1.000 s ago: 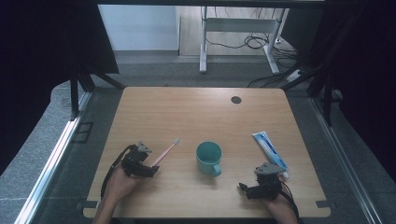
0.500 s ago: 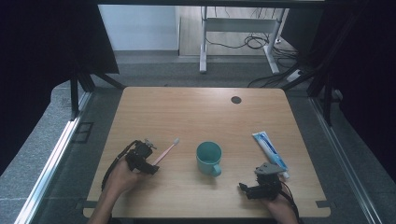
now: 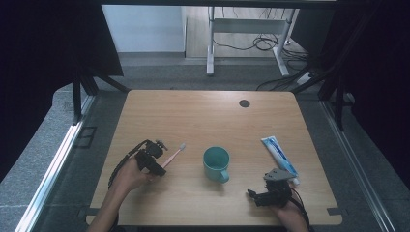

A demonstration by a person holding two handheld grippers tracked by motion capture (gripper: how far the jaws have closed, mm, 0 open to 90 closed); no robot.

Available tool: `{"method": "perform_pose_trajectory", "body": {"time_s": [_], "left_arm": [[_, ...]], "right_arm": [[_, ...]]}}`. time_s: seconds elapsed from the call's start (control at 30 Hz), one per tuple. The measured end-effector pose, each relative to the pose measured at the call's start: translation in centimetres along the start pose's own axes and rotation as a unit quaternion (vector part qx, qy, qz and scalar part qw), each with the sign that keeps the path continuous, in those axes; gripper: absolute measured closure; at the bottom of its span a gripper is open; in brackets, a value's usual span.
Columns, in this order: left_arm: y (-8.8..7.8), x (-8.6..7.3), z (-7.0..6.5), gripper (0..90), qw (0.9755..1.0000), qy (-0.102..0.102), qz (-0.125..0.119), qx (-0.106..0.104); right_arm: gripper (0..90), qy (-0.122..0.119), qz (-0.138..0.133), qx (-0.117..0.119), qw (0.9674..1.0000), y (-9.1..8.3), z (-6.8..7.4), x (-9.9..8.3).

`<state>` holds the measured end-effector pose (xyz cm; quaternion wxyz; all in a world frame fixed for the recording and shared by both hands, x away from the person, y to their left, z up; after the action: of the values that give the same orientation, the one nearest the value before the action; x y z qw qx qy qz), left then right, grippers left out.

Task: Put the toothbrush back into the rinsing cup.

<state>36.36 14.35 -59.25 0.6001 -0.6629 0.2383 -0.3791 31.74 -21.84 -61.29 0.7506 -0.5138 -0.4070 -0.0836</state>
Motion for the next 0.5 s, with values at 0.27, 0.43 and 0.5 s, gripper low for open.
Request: {"method": "perform_pose_trajectory", "body": {"time_s": [0.27, 0.43, 0.5], "left_arm": [[0.2, 1.0, -0.1, 42.9, 0.9995, 0.01, 0.027, -0.012], [0.5, 1.7, 0.0, 45.3, 0.999, 0.012, 0.039, -0.016], [0.6, 1.9, 0.0, 46.5, 0.999, 0.01, 0.039, -0.017]], "right_arm": [[5.1, 0.0, 0.0, 0.0, 1.0, 0.0, 0.0, 0.0], [5.1, 0.0, 0.0, 0.0, 1.0, 0.0, 0.0, 0.0], [5.1, 0.0, 0.0, 0.0, 1.0, 0.0, 0.0, 0.0]]}}
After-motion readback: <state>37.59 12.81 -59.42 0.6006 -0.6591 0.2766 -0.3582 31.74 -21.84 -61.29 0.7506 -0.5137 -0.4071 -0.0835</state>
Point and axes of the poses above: each handheld gripper's, and its own axes: y roughly forward along the jaws, x roughly out of its top, z roughly to its left, the point moved 10 cm from there along y, roughly forward along the jaws, and after that the axes turned 11 degrees about y, right-handed, at the moved point
